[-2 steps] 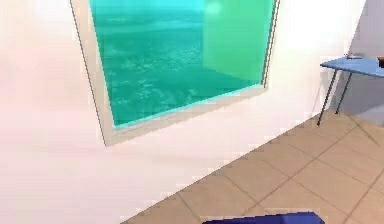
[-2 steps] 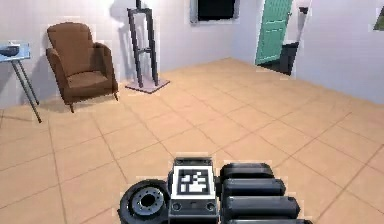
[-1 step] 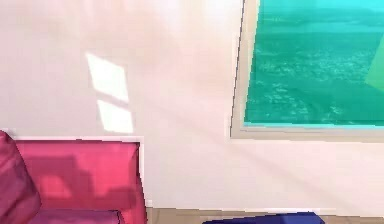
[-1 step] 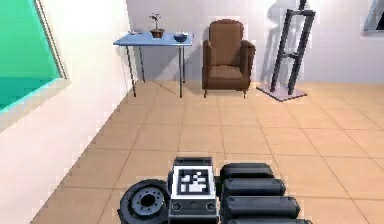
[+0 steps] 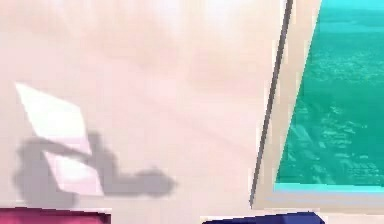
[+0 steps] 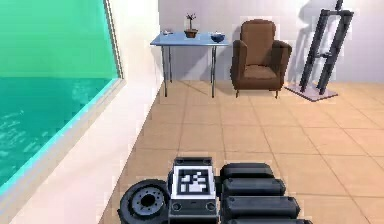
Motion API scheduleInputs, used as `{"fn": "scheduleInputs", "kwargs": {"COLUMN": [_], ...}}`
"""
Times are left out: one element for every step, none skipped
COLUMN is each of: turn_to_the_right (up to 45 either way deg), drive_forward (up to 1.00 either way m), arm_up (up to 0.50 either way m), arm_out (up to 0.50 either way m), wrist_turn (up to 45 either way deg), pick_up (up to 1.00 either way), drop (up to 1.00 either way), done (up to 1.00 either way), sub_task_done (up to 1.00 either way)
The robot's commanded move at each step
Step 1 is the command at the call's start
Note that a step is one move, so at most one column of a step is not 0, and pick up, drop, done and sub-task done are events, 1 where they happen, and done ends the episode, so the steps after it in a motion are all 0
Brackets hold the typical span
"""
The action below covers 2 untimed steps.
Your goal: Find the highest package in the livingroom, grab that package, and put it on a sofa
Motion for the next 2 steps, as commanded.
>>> {"fn": "scheduleInputs", "kwargs": {"turn_to_the_right": [-33.0,42.0], "drive_forward": [0.00,0.00], "arm_up": [0.00,0.00], "arm_out": [0.00,0.00], "wrist_turn": [0.0,0.0], "pick_up": [0.00,0.00], "drop": [0.00,0.00], "done": [0.00,0.00], "sub_task_done": [0.00,0.00]}}
